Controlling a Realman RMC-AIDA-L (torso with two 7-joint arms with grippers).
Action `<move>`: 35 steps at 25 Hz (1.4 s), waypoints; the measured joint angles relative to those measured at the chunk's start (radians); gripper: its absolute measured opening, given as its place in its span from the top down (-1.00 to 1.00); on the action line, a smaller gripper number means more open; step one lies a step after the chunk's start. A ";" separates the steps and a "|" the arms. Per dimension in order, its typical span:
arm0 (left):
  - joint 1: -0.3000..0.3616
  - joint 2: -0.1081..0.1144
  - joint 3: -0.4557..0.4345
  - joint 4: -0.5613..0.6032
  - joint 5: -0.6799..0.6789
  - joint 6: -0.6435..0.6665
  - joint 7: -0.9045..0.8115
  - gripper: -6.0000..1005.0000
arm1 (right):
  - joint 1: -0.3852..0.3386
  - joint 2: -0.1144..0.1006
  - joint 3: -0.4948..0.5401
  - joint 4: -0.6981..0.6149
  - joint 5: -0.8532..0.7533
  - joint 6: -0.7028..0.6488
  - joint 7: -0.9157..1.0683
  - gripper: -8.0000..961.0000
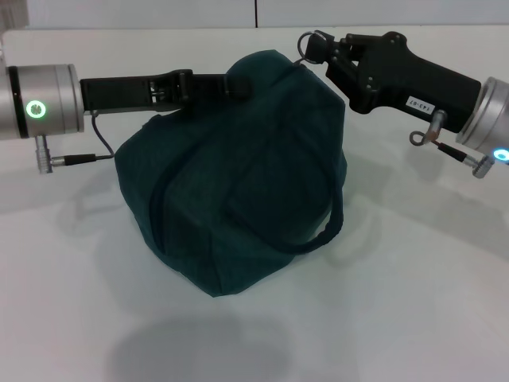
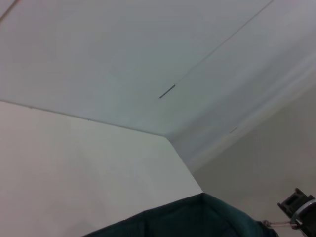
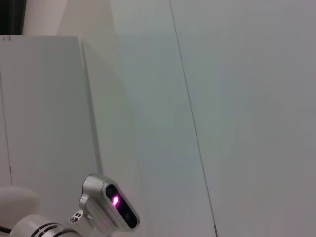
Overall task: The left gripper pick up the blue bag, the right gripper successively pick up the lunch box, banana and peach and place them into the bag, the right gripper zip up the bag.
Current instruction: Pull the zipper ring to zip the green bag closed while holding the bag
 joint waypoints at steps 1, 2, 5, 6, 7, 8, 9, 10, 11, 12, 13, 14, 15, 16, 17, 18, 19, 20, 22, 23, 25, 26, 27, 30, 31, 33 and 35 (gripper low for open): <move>0.002 -0.001 0.000 0.000 -0.003 -0.003 0.002 0.05 | 0.000 0.000 0.000 0.002 0.001 -0.001 0.000 0.83; 0.003 -0.001 0.000 0.000 -0.005 -0.005 0.002 0.09 | -0.001 0.000 0.000 0.004 0.001 -0.001 0.000 0.83; 0.005 -0.005 0.001 0.000 -0.006 -0.007 0.004 0.23 | -0.002 0.000 0.000 0.008 0.002 -0.002 0.000 0.83; 0.006 -0.007 0.001 0.000 -0.005 -0.007 0.005 0.27 | -0.001 0.000 0.000 0.009 0.003 -0.002 0.000 0.82; 0.007 -0.008 0.001 0.000 -0.004 -0.007 0.006 0.31 | -0.002 0.000 0.000 0.009 0.003 -0.002 0.000 0.82; 0.007 -0.008 0.001 -0.001 -0.003 -0.008 0.007 0.36 | -0.002 0.000 0.000 0.010 0.004 -0.002 0.000 0.82; 0.008 -0.009 0.001 -0.002 -0.003 -0.008 0.007 0.39 | -0.003 0.001 0.000 0.011 0.007 -0.002 0.000 0.82; 0.009 -0.010 0.001 -0.003 -0.004 -0.007 0.007 0.41 | -0.003 0.001 0.000 0.015 0.013 -0.003 0.000 0.82; 0.009 -0.011 0.001 -0.002 -0.005 -0.006 0.007 0.44 | -0.004 0.001 0.000 0.024 0.024 -0.005 0.001 0.82; 0.011 -0.013 0.002 -0.001 -0.007 -0.004 0.007 0.47 | -0.004 0.000 0.000 0.038 0.040 -0.010 0.003 0.82; 0.013 -0.016 0.002 0.000 -0.006 -0.002 0.008 0.50 | -0.004 -0.001 0.000 0.048 0.055 -0.014 0.004 0.82; 0.016 -0.019 0.003 0.000 -0.007 -0.001 0.012 0.51 | -0.003 -0.001 0.000 0.067 0.077 -0.024 0.005 0.82; 0.021 -0.021 0.003 0.000 -0.008 -0.001 0.016 0.53 | -0.001 -0.002 0.000 0.085 0.097 -0.034 0.006 0.82; 0.023 -0.022 0.003 0.000 -0.008 -0.001 0.018 0.54 | 0.001 -0.002 0.000 0.102 0.114 -0.043 0.006 0.82; 0.027 -0.023 0.003 0.000 -0.010 0.000 0.021 0.55 | 0.003 -0.002 0.000 0.115 0.125 -0.049 0.007 0.82; 0.030 -0.023 0.003 0.000 -0.012 0.001 0.022 0.57 | 0.003 -0.002 0.000 0.126 0.133 -0.053 0.008 0.82; 0.031 -0.024 0.003 0.000 -0.015 0.003 0.024 0.58 | 0.003 -0.002 0.000 0.134 0.138 -0.057 0.011 0.82; 0.032 -0.025 0.003 0.000 -0.019 0.008 0.029 0.60 | 0.002 -0.002 0.000 0.138 0.140 -0.058 0.015 0.82; 0.034 -0.027 0.003 -0.002 -0.030 0.023 0.039 0.65 | 0.001 -0.002 -0.001 0.147 0.142 -0.061 0.023 0.82; 0.035 -0.027 0.003 -0.004 -0.039 0.034 0.047 0.67 | 0.001 -0.001 -0.002 0.154 0.142 -0.065 0.027 0.81; 0.035 -0.029 0.003 -0.004 -0.050 0.047 0.055 0.72 | 0.004 -0.001 -0.003 0.162 0.142 -0.069 0.031 0.81; 0.035 -0.030 0.002 -0.002 -0.053 0.050 0.058 0.75 | 0.004 -0.001 -0.003 0.164 0.142 -0.070 0.033 0.81; 0.035 -0.031 0.003 -0.001 -0.053 0.051 0.059 0.77 | 0.004 -0.001 -0.004 0.163 0.142 -0.071 0.033 0.81; 0.035 -0.032 0.003 0.001 -0.055 0.051 0.061 0.85 | 0.005 0.000 -0.005 0.164 0.142 -0.075 0.034 0.81; 0.035 -0.032 0.002 0.001 -0.055 0.051 0.061 0.86 | 0.005 0.000 -0.004 0.164 0.142 -0.077 0.034 0.81; 0.035 -0.033 0.002 0.001 -0.055 0.052 0.061 0.87 | 0.004 0.000 -0.002 0.164 0.142 -0.079 0.034 0.81; 0.035 -0.033 0.002 0.001 -0.055 0.054 0.061 0.88 | 0.003 0.000 -0.001 0.164 0.142 -0.081 0.036 0.81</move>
